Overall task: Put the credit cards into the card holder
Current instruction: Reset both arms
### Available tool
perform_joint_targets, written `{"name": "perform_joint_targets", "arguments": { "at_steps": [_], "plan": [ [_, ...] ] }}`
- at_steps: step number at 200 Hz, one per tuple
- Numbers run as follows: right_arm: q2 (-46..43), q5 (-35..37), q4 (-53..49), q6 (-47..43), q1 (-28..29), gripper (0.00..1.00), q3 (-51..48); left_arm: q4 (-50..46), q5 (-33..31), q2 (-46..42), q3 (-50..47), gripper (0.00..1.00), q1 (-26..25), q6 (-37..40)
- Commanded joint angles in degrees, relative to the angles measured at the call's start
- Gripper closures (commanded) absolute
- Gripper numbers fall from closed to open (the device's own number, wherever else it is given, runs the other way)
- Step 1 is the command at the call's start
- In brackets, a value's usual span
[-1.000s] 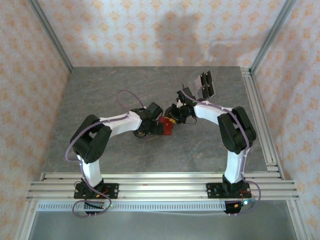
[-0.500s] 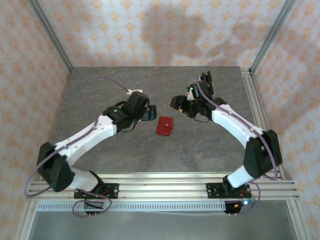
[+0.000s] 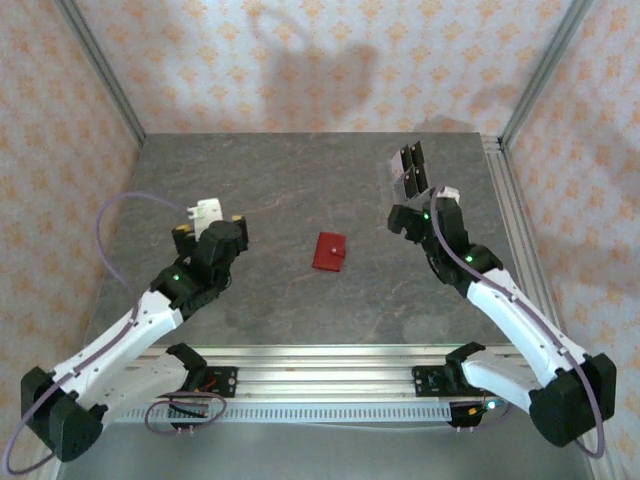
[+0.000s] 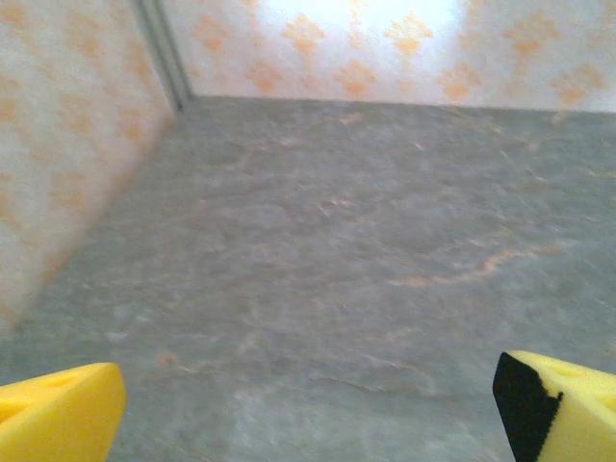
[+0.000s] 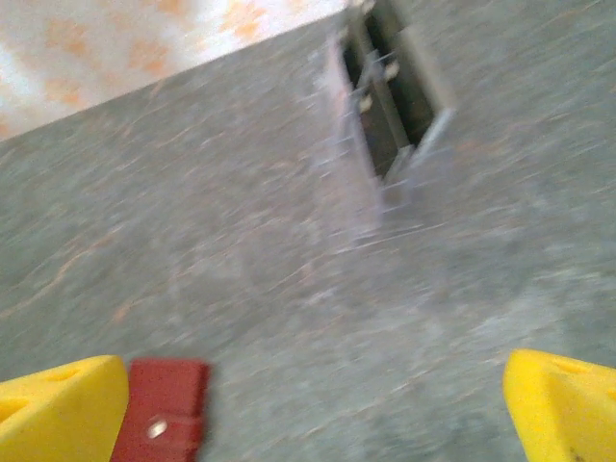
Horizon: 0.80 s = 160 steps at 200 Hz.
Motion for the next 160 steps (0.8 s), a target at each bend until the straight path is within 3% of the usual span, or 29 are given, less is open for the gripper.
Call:
{"name": "perform_joint_targets", "arguments": {
  "at_steps": [1,23,48,79,117,160],
  "plan": [
    [-0.91,11.01,5.6,-3.87,-2.7,0.01,-1.95,10.11,-1.99,-6.12,-6.72,0.0,4.63,7.37],
    [-0.78,12.0,7.9,-5.25,-6.65,0.01,-5.59,17.0,1.64,-10.36,-13.08,0.0,8.63,14.03],
    [-0.16,11.93,14.62,-8.0,-9.54,0.01,-11.78,21.58,3.76,-8.62,-16.36,0.0,11.28,15.69],
    [1.69,15.53,28.65,-12.26,-12.08,0.01,-20.19,32.75,7.57,1.6,-17.6,0.0,14.93,13.96],
    [7.9,14.22,34.15,-12.27,-16.18,0.01,-22.12,52.81,9.52,19.31,-21.12,0.0,16.79,18.09],
    [15.15,10.43,43.24,-13.8,-19.43,0.0,-22.49,58.59,16.11,28.45,-18.1,0.0,21.47,17.25]
  ]
}}
